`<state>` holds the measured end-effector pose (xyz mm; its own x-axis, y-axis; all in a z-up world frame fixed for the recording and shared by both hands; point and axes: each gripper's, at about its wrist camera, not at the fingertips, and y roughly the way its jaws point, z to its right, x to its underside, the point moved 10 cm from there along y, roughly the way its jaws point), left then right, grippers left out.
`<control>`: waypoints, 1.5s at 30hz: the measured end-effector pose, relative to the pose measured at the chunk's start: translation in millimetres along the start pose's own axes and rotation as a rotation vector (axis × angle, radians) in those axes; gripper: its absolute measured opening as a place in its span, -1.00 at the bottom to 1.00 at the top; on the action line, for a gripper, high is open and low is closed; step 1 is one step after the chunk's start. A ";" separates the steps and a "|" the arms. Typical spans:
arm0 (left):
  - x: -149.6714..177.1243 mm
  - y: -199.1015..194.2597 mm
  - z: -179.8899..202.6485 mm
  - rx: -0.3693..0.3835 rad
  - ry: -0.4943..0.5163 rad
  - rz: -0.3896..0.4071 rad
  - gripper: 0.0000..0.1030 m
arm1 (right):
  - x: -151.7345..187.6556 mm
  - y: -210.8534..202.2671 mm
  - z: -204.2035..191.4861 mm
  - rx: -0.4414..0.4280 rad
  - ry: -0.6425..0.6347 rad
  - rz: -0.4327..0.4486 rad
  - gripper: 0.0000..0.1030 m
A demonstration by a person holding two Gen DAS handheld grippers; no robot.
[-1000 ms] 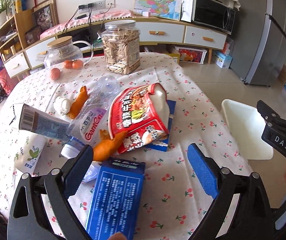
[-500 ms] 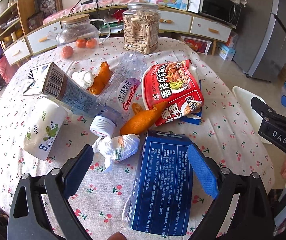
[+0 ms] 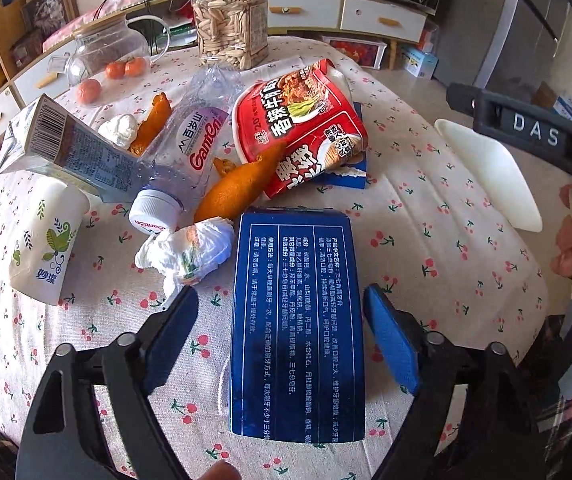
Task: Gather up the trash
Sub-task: 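Grasp the blue carton with the left gripper while the right grasps the red noodle package, then carry the red noodle package over the bin and open the right gripper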
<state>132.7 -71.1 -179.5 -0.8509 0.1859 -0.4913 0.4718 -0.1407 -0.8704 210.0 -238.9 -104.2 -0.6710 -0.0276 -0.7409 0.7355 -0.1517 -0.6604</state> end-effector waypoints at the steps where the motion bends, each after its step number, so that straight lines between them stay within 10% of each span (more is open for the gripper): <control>1: 2.6 2.4 -0.5 0.003 0.002 -0.010 0.26 | -2.3 0.8 -4.7 -0.014 -0.008 0.000 0.86; 14: 10.0 -12.3 -16.9 0.027 -0.006 0.048 0.10 | -18.0 36.9 -98.3 -0.468 0.090 -0.177 0.86; 23: 8.2 -9.7 -28.7 0.062 -0.035 0.060 0.10 | -11.6 84.4 -115.6 -0.538 0.124 -0.264 0.86; 26: 8.6 -11.4 -31.9 0.065 -0.041 0.068 0.10 | -9.6 84.2 -123.7 -0.528 0.076 -0.249 0.39; 45: -14.0 -33.9 -55.3 0.046 -0.148 0.182 0.10 | -49.7 15.2 -113.6 -0.438 -0.063 0.026 0.21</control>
<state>141.3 -15.1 -144.9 -0.7793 0.0096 -0.6266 0.6119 -0.2039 -0.7642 265.2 -127.6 -91.3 -0.6465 -0.0884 -0.7578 0.7134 0.2821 -0.6415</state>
